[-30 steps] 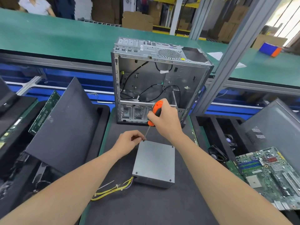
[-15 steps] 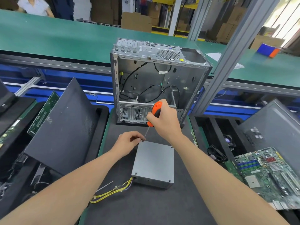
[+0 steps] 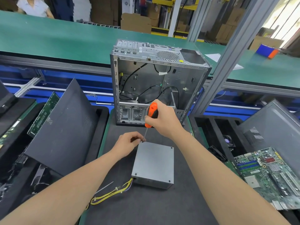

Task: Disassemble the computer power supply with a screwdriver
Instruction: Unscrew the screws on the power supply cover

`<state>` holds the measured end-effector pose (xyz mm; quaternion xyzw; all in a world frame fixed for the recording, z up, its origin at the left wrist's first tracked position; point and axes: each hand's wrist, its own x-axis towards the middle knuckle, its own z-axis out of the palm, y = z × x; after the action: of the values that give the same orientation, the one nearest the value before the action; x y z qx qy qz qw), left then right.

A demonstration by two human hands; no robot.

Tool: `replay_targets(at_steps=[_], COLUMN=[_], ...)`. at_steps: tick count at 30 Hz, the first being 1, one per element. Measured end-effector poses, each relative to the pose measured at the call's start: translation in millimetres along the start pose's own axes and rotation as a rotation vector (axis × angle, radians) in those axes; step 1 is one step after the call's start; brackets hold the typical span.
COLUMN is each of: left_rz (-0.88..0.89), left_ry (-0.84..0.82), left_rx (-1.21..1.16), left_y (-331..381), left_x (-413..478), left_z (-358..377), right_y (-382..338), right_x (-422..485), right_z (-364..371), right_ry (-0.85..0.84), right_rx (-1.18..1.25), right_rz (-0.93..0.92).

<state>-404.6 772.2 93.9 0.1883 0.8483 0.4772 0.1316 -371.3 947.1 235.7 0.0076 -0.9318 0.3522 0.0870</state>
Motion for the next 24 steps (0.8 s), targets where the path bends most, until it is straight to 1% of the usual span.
replay_targets(at_steps=[4,5,7,8,11,12,13,16,19,21,24], left_rz=[0.081,0.093,0.101,0.105,0.102,0.093,0.082,0.057,0.045,0.052,0.079], left_ry=[-0.076,-0.076,-0.023,0.012,0.065,0.074,0.086,0.123,0.134,0.131,0.118], left_rx=[-0.057,-0.059,-0.030,-0.009,-0.005,-0.015,-0.025,-0.058,-0.083,-0.095,-0.106], left_y=[9,12,17,18,22,22,21,18,16,16,15], left_x=[-2,-2,0,1,0,-1,-3,-6,-5,-4,-2], left_z=[-4,-3,1,3,8,10,12,17,18,17,15], right_y=[-10,-12,-18,-22,-34,-37,-40,-43,-40,-38,-34], right_x=[6,6,8,9,15,18,20,26,29,30,35], right_z=[-14,-17,-21,-21,-19,-17,-14,-2,8,8,-2], right_ry=[-0.050,-0.062,-0.095,-0.107,-0.091,-0.075,-0.059,-0.012,0.032,0.022,-0.055], right_rx=[0.002,0.016,-0.004,-0.075,-0.518,-0.619,-0.663,-0.655,-0.632,-0.608,-0.594], right_rz=[0.062,0.084,0.117,0.125,0.070,0.050,0.047,0.086,0.070,0.058,-0.008])
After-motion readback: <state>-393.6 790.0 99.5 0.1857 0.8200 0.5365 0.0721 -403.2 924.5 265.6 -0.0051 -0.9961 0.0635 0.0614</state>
